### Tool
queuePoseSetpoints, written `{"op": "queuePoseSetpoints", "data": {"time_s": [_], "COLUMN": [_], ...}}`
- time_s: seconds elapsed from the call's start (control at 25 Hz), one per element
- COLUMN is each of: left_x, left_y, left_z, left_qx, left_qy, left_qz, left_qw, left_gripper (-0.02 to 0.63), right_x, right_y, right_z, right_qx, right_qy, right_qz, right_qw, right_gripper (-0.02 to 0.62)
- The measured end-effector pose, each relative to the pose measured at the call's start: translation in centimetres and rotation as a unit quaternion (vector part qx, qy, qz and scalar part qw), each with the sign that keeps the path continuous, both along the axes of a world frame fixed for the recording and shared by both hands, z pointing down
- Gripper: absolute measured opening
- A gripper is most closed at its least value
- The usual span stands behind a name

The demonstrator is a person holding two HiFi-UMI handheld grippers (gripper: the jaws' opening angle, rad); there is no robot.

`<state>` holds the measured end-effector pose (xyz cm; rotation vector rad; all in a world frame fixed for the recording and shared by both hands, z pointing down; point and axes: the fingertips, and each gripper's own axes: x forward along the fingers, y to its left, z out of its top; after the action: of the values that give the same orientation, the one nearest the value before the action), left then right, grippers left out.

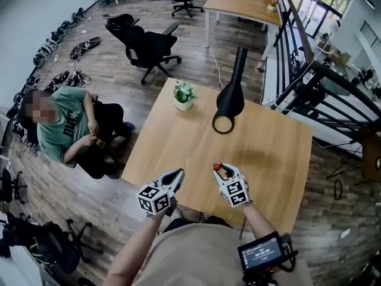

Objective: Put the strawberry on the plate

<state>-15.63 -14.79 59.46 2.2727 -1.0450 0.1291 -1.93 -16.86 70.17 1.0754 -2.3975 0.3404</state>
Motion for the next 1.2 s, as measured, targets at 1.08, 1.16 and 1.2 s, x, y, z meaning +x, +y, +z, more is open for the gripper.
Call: {"op": "queuePoseSetpoints", "data": {"time_s": [1.08, 1.16, 1.2], "left_x": [11.7, 11.8, 11.9], "left_y": [0.0, 0.5, 0.7], "left_z": [-1.7, -1.3, -1.0], "left_qx": [0.034, 0.029, 0.027], "left_qy": [0.043, 0.043, 0.041], "left_qz": [0.081, 0.074, 0.072], "left_qw": [0.9952, 0.9959, 0.9962], "left_gripper": [0.005, 0.005, 0.005], "right_x": [16.8, 17.3, 17.6], "right_y": [8.2, 8.3, 8.4], "right_z": [-16.1, -15.5, -15.2], "right_qx": [0.124, 0.118, 0.115], "right_qy": [-0.046, -0.047, -0.048], "right_qz": [0.15, 0.147, 0.145], "right_qw": [0.98, 0.981, 0.982], "right_gripper": [0.141, 0.141, 0.141]}}
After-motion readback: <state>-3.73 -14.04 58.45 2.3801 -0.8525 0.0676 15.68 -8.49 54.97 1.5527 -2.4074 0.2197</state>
